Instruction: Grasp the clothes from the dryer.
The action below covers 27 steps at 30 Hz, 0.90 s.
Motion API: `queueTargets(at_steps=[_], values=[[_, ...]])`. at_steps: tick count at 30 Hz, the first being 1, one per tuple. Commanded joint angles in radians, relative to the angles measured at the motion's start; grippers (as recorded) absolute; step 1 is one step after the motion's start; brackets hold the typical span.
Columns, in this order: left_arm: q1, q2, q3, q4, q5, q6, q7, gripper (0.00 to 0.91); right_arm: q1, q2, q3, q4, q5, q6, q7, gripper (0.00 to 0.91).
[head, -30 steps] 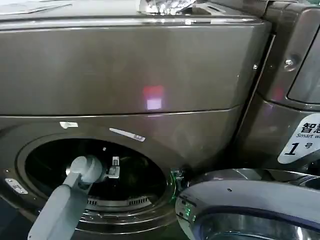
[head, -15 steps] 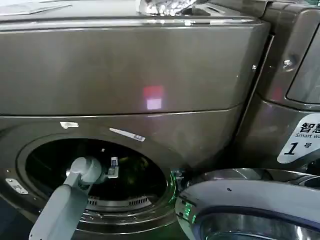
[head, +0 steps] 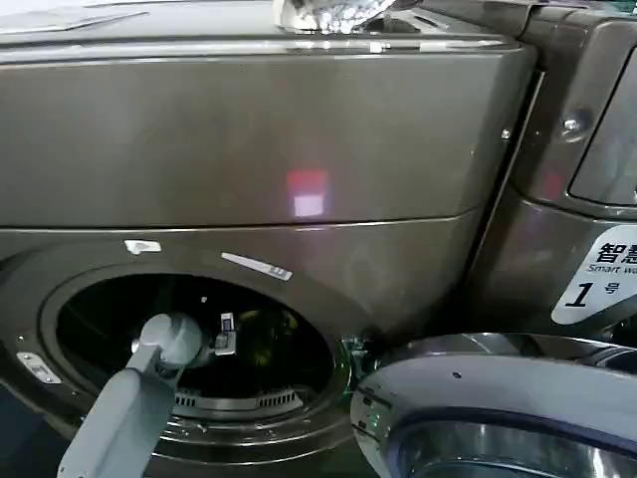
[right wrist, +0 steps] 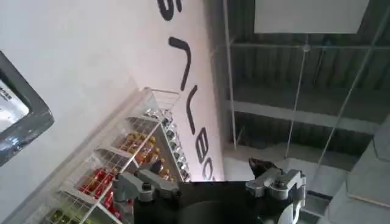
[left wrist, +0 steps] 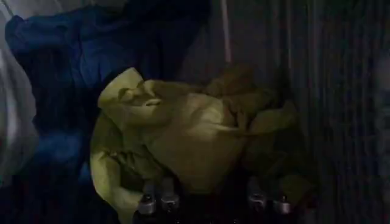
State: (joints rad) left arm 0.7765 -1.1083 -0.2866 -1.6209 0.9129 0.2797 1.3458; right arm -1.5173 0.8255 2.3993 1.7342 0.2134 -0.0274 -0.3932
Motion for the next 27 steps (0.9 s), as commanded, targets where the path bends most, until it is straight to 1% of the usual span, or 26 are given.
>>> queueTargets(at_steps=[1,11,17,19,21,24,27], values=[[-0.002,-0.003,-0.001,-0.017,-0.019,0.001,0.002,0.000,-0.008,-0.001,0.007,-0.002,0.003,0.001,0.000,0.907],[-0.002,-0.003,0.001,-0.049,-0.052,0.021,-0.020,0.000,-0.011,-0.002,0.007,-0.002,0.011,0.001,-0.001,0.907],[-0.008,-0.001,0.003,-0.066,-0.075,0.055,-0.095,0.000,-0.007,0.001,0.002,-0.001,0.012,0.002,0.000,0.907],[-0.011,-0.003,0.007,-0.078,-0.088,0.084,-0.129,0.000,-0.007,0.001,0.001,-0.002,0.012,0.002,0.000,0.907],[-0.014,-0.005,0.012,-0.086,-0.095,0.102,-0.193,0.000,-0.006,0.000,0.000,-0.003,0.012,0.002,0.000,0.907],[-0.031,-0.014,0.035,-0.089,-0.119,0.168,-0.344,0.000,-0.003,-0.002,-0.002,-0.003,0.012,0.002,-0.001,0.907],[-0.046,-0.030,0.049,-0.089,-0.153,0.207,-0.479,0.000,0.001,-0.002,-0.005,-0.003,0.012,0.003,0.000,0.907]])
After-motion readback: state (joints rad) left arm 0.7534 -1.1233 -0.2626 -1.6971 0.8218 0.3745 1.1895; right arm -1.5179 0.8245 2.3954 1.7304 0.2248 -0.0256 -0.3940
